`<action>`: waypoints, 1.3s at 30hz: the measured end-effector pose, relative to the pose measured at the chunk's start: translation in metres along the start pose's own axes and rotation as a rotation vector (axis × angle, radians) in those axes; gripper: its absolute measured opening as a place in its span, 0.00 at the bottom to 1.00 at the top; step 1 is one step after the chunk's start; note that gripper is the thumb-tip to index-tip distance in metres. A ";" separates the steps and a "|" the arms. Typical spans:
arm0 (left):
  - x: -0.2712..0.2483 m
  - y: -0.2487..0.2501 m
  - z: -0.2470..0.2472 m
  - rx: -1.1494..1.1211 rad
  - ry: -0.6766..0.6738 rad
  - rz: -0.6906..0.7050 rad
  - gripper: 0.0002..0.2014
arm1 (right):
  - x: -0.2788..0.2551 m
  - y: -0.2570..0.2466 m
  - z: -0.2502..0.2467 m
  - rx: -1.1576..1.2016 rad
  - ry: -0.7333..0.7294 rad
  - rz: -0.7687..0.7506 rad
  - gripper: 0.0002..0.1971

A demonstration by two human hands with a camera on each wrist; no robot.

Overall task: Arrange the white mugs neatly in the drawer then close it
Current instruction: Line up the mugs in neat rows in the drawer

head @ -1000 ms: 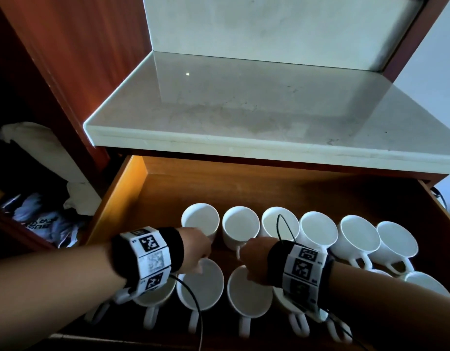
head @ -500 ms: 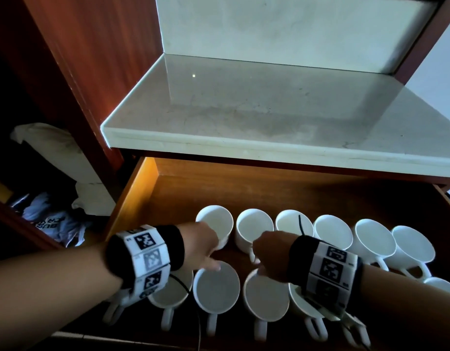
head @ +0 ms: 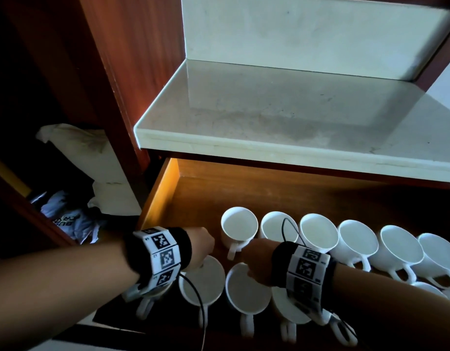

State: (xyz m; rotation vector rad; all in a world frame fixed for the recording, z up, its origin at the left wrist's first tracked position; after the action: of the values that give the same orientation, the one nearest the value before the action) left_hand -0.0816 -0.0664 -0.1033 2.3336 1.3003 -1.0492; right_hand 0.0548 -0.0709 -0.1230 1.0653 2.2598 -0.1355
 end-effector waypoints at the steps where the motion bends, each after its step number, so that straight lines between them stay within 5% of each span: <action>1: -0.001 0.001 0.000 -0.003 0.014 0.010 0.16 | 0.000 0.000 0.000 -0.009 -0.016 -0.006 0.17; 9: -0.004 -0.001 0.003 -0.043 0.073 0.022 0.16 | 0.000 -0.002 -0.004 0.042 -0.057 0.012 0.22; 15: -0.014 -0.041 0.003 -0.228 0.048 -0.021 0.24 | -0.015 0.006 -0.021 0.067 0.003 0.014 0.17; 22: -0.020 -0.045 0.011 -0.114 -0.104 -0.075 0.25 | -0.005 0.005 -0.038 0.114 0.070 0.066 0.12; 27: -0.013 -0.038 -0.003 -0.173 0.028 -0.066 0.22 | 0.002 0.019 -0.058 0.104 0.137 0.264 0.15; 35: 0.008 -0.026 -0.026 -0.302 0.393 -0.033 0.15 | 0.015 0.007 -0.054 -0.038 -0.079 0.220 0.17; 39: 0.027 -0.020 -0.028 -0.384 0.364 0.024 0.16 | 0.018 0.009 -0.048 -0.054 -0.072 0.211 0.13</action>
State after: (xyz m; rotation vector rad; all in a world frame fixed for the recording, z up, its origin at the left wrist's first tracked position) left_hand -0.0760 -0.0235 -0.1003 2.2899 1.4385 -0.3275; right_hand 0.0283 -0.0364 -0.0935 1.2414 2.0615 -0.0241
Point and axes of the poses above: each hand's wrist, its own x-axis towards the middle knuckle, its own z-axis out of the palm, y = z × x, the point moved 2 cm from there along x, towards the middle knuckle, and after that the axes turned 7 degrees about -x, right-handed, at the moved point
